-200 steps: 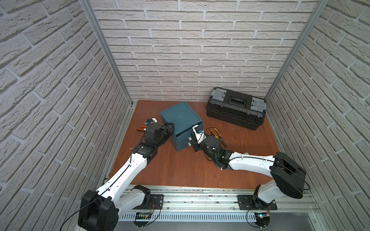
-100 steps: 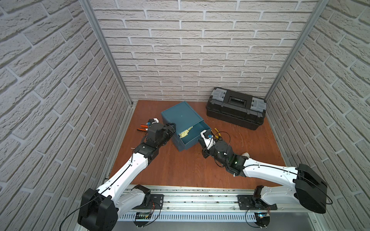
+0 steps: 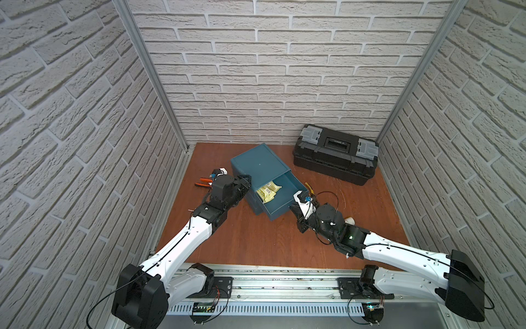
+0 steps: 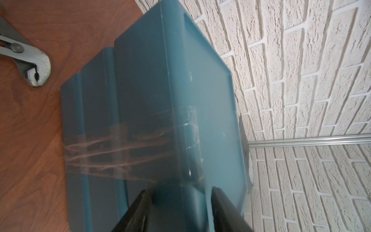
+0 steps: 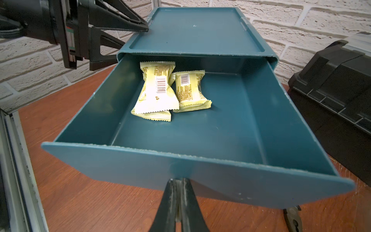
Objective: Take the cookies out of the drawer
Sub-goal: Open the drawer in the storage box.
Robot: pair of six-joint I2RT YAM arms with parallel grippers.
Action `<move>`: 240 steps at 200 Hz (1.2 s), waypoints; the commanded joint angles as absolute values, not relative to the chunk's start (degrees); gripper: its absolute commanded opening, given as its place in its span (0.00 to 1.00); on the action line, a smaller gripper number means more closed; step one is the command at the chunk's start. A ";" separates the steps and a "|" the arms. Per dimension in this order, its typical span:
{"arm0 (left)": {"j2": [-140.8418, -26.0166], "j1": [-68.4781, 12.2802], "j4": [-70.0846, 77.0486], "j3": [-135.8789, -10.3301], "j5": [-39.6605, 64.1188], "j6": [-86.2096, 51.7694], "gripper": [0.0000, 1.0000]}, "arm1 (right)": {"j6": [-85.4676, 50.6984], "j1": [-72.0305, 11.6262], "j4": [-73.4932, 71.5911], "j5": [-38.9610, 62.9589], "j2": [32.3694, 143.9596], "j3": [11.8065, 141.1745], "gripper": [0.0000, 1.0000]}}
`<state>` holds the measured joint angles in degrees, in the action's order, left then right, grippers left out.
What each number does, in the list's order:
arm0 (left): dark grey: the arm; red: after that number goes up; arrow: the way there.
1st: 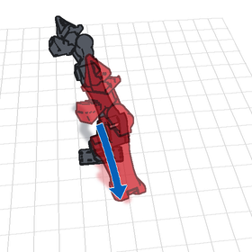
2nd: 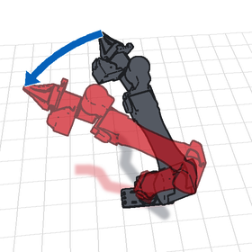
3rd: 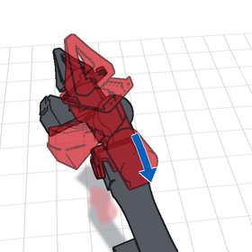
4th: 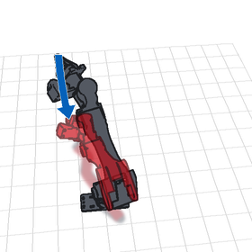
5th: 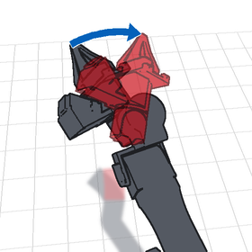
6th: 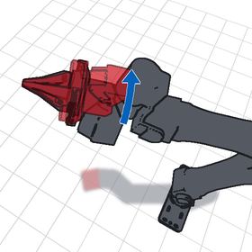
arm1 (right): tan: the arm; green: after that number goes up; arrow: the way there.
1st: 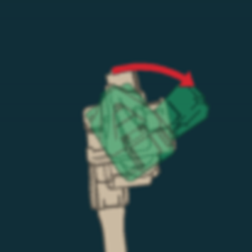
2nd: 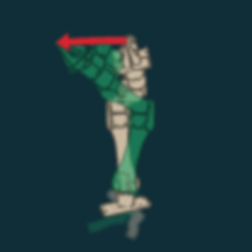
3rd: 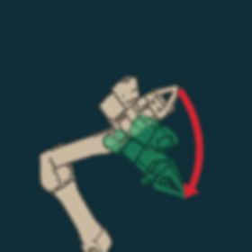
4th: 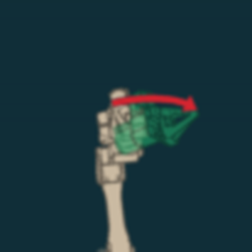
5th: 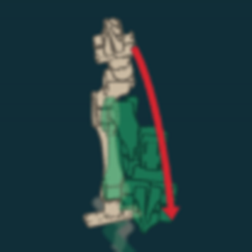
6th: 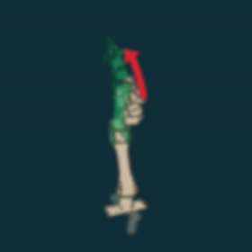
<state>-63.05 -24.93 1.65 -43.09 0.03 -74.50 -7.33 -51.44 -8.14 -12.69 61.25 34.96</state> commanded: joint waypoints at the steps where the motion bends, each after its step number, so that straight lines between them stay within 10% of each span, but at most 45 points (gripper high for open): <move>1: -63.41 -25.50 5.02 -44.67 0.09 -74.44 0.52 | -8.14 -51.75 -7.61 -11.58 59.43 34.04 0.03; 62: -63.26 -25.51 3.87 -44.94 -0.10 -74.24 0.52 | -8.48 -51.72 -6.43 -13.16 58.46 34.35 0.05; 129: -62.53 -25.58 3.10 -44.75 -0.62 -73.96 0.53 | -4.90 -51.69 10.09 -13.18 53.19 41.07 0.54; 240: -61.24 -25.60 -0.64 -45.25 -1.24 -73.60 0.53 | -9.30 -51.31 60.40 -6.39 85.46 96.88 0.52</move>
